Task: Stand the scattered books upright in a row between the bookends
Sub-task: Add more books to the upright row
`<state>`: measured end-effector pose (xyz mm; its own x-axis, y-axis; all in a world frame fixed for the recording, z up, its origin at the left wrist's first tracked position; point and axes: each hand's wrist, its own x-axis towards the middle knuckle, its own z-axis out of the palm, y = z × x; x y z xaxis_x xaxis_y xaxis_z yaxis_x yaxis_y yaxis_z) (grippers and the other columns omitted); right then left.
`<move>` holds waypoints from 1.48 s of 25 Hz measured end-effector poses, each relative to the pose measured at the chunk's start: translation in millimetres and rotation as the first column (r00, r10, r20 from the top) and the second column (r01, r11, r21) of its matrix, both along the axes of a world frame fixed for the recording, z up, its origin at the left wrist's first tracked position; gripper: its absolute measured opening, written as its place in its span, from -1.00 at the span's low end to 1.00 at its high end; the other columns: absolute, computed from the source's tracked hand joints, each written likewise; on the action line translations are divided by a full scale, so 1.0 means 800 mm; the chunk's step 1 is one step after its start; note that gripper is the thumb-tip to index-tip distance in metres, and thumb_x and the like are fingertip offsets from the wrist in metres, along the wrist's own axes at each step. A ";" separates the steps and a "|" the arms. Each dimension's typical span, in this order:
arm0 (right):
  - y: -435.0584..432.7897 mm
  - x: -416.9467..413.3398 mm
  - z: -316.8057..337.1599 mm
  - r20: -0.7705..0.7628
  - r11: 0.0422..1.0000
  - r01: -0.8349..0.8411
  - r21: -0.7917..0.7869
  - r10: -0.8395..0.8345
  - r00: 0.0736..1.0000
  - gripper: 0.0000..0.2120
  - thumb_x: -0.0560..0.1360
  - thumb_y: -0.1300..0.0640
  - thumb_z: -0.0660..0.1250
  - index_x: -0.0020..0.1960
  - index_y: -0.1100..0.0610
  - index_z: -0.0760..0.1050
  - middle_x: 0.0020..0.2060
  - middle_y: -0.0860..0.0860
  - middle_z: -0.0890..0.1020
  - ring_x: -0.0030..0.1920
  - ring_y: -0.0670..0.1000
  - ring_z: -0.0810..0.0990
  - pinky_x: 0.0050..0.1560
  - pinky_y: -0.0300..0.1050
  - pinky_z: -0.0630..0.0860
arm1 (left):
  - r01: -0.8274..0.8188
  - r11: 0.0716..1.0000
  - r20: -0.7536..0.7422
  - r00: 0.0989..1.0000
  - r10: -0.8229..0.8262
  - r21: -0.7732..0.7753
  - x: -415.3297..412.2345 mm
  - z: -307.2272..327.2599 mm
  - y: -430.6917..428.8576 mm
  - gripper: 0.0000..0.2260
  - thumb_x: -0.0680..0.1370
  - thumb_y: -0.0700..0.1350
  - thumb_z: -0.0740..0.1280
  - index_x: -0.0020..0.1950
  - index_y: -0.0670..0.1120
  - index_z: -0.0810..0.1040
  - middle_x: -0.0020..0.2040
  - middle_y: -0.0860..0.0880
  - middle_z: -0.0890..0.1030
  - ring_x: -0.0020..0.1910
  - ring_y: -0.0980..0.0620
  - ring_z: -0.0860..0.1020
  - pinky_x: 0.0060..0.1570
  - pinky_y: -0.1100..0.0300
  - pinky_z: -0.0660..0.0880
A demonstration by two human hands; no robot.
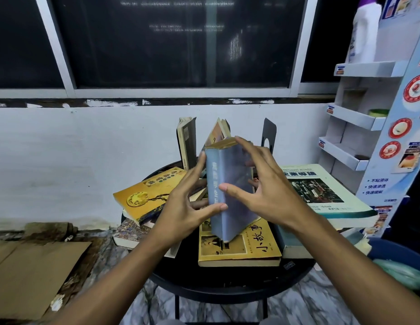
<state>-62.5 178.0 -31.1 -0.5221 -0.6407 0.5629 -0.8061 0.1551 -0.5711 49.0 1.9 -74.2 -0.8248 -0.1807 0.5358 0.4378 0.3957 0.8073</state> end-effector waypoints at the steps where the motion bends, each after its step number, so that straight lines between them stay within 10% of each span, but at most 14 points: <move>1: 0.004 -0.001 0.001 0.010 1.000 0.008 -0.004 -0.008 1.000 -0.12 0.38 -0.27 0.48 0.55 -0.34 0.05 0.41 -0.15 0.25 0.41 -0.10 0.38 0.30 0.15 0.53 | 0.019 1.000 -0.003 1.000 -0.019 -0.010 -0.002 0.000 0.005 -0.09 0.45 -0.23 0.53 0.62 0.20 0.08 0.58 0.20 0.24 0.43 0.07 0.45 0.12 -0.04 0.64; 14: 0.069 -0.009 0.022 -0.099 0.989 0.150 0.008 -0.148 0.984 -0.45 0.50 -0.08 0.47 0.40 -0.22 0.29 0.22 -0.19 0.57 0.11 -0.18 0.59 0.03 -0.24 0.54 | 0.003 0.997 -0.044 0.999 -0.006 -0.079 -0.047 -0.004 0.077 -0.21 0.47 -0.17 0.53 0.58 0.19 0.24 0.47 0.17 0.36 0.41 0.11 0.43 0.00 0.18 0.66; 25: 0.046 0.008 0.015 -0.207 0.900 0.436 0.000 -0.426 0.881 -0.47 0.50 -0.10 0.35 0.41 -0.18 0.25 0.15 0.03 0.55 0.02 0.11 0.57 -0.10 -0.04 0.52 | 0.142 0.985 0.056 0.989 -0.137 -0.095 -0.056 0.003 0.050 -0.36 0.50 -0.20 0.50 0.54 0.06 0.38 0.48 0.16 0.39 0.43 0.14 0.43 0.18 0.10 0.61; 28: 0.050 0.003 0.014 -0.199 0.884 0.467 -0.008 -0.459 0.866 -0.49 0.51 -0.13 0.37 0.40 -0.16 0.28 0.13 0.04 0.57 0.01 0.12 0.58 -0.09 -0.03 0.52 | -0.057 0.964 -0.009 0.998 0.056 -0.260 -0.081 0.014 0.007 -0.53 0.58 -0.19 0.42 0.47 0.06 0.48 0.43 0.16 0.47 0.39 0.18 0.46 0.26 0.07 0.56; 37: 0.040 -0.011 0.027 -0.190 0.886 0.452 -0.103 -0.464 0.865 -0.54 0.46 -0.02 0.45 0.32 -0.06 0.43 0.07 0.04 0.65 -0.06 0.08 0.61 -0.10 -0.06 0.56 | -0.401 0.498 -0.128 0.860 0.494 -0.769 -0.204 0.076 -0.073 -0.49 0.56 -0.13 0.37 0.52 0.04 0.41 0.51 0.03 0.42 0.44 -0.11 0.40 0.30 -0.16 0.46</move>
<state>-71.5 209.8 -9.7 -0.6199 -0.3235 0.7149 -0.7508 0.5093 -0.4206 -114.5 -56.5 -13.7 -0.8061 -0.1161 0.5803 -0.0377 0.9887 0.1453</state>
